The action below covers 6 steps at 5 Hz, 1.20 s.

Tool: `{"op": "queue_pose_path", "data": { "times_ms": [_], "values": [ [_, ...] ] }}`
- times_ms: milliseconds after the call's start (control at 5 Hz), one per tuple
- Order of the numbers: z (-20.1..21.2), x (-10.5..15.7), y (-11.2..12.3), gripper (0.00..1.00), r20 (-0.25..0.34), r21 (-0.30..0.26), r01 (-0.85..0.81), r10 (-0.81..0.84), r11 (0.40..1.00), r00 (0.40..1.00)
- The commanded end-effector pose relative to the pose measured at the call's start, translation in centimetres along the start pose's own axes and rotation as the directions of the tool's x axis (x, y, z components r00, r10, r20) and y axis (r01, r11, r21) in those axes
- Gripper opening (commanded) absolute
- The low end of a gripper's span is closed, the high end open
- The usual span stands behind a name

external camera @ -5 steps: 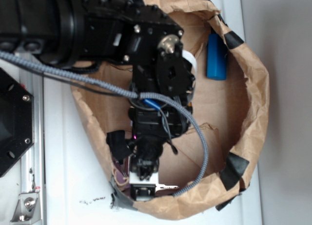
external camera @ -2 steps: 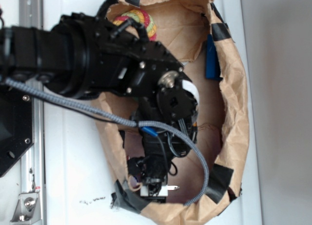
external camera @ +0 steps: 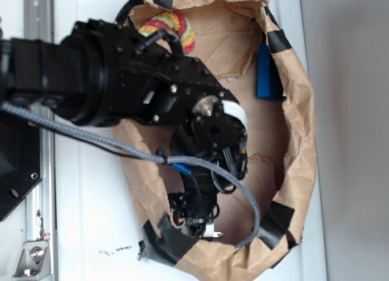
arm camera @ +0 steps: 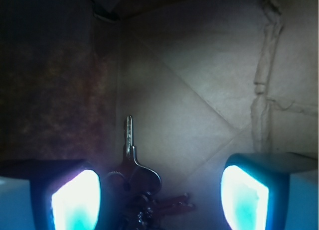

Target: Grab the silver keys.

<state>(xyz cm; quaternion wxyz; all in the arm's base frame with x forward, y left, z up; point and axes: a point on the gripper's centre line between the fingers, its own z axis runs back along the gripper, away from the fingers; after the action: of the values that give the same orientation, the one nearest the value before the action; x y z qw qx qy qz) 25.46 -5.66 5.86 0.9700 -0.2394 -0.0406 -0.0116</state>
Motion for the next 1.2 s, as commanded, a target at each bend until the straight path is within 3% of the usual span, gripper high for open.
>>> {"op": "queue_pose_path", "data": {
  "times_ms": [0,400,1000],
  "values": [
    [1.2,0.8,-0.6,1.0,0.098,0.063,0.033,-0.039,0.997,0.994],
    [0.0,-2.5,-3.5,1.0,0.022,-0.024,0.145,-0.145,0.989,0.989],
    [0.2,-3.9,-5.2,1.0,-0.023,-0.156,0.115,-0.12,0.981,0.993]
  ]
}}
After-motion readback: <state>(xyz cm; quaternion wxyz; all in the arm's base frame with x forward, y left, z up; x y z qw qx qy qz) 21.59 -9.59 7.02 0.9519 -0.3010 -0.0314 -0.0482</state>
